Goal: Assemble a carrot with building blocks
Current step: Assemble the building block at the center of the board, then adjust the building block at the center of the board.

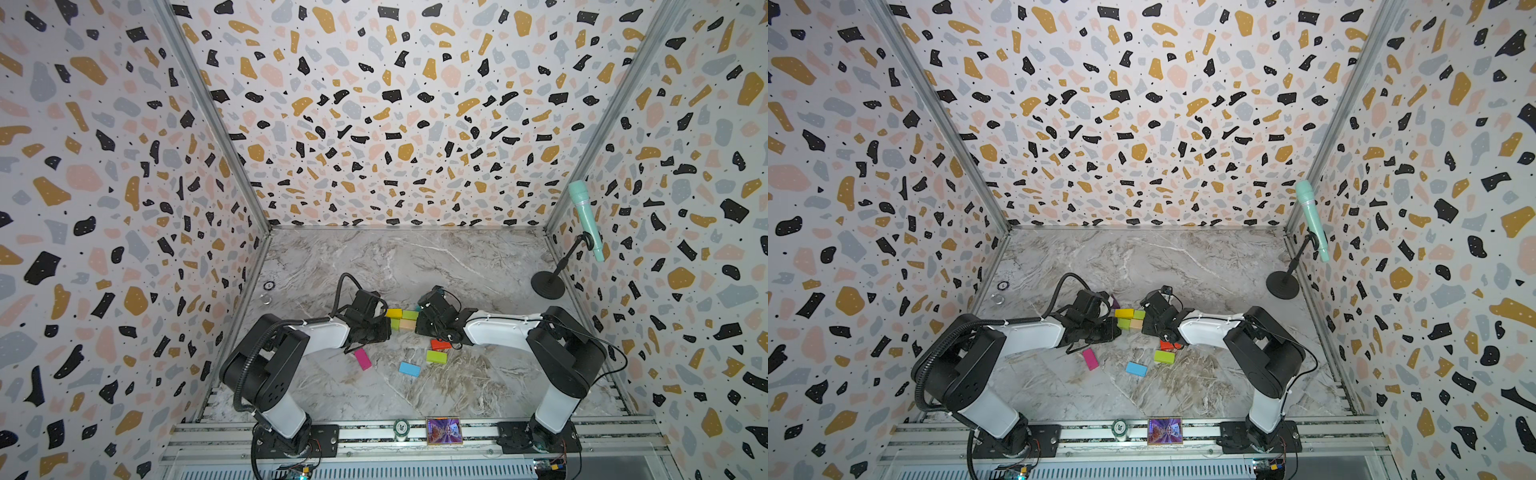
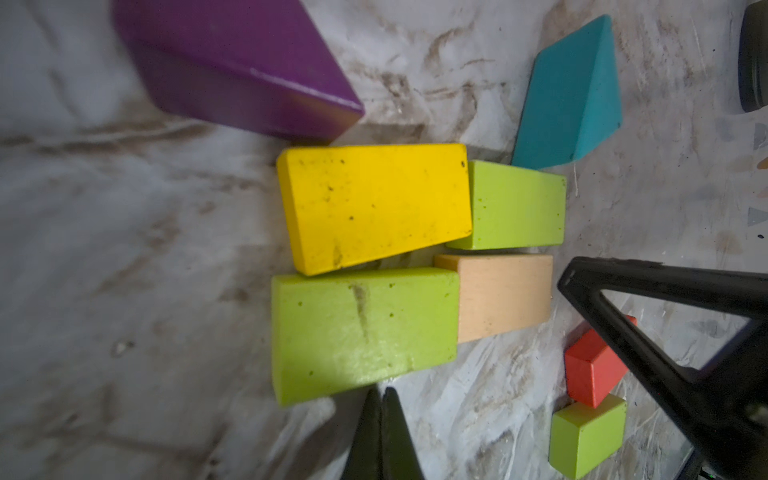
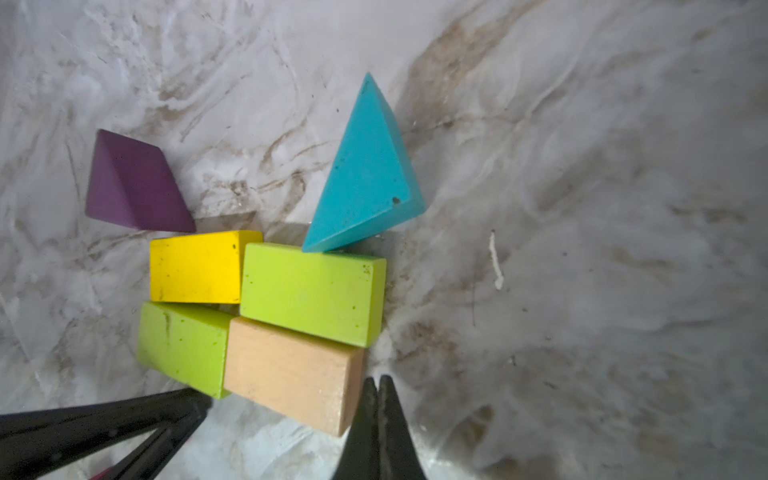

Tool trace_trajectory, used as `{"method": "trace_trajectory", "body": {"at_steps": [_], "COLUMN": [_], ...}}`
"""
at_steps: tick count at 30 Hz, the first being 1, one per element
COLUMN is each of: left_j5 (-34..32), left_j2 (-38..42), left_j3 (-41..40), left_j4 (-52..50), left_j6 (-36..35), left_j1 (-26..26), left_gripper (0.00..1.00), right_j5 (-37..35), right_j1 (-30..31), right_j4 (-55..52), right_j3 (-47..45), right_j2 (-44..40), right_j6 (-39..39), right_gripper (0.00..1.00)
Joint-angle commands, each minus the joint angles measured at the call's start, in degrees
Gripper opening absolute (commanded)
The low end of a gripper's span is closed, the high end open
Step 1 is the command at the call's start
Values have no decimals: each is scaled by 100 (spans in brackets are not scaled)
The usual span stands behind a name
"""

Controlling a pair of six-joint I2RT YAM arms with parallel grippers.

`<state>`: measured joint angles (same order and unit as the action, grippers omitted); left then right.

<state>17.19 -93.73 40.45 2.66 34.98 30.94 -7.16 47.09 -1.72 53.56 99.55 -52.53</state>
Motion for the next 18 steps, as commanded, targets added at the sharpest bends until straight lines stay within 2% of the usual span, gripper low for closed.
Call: {"method": "trace_trajectory", "body": {"at_steps": [1,9,18], "left_j5": [-96,-111,-131], "left_j2": [-86,-199,-195], "left_j3": [146,296,359], "left_j4": [-28,-11,-29], "left_j6": [-26,-70,-98], "left_j1": [35,70,114], "left_gripper": [0,0,0], "right_j5": [-138,-188,-176], "right_j1": [-20,-7,44], "right_j4": [-235,-317,-253], "right_j3": [-97,-406,-535], "right_j2": [-477,-984,-964], "right_j6": [-86,-189,-288], "right_gripper": [0,1,1]}}
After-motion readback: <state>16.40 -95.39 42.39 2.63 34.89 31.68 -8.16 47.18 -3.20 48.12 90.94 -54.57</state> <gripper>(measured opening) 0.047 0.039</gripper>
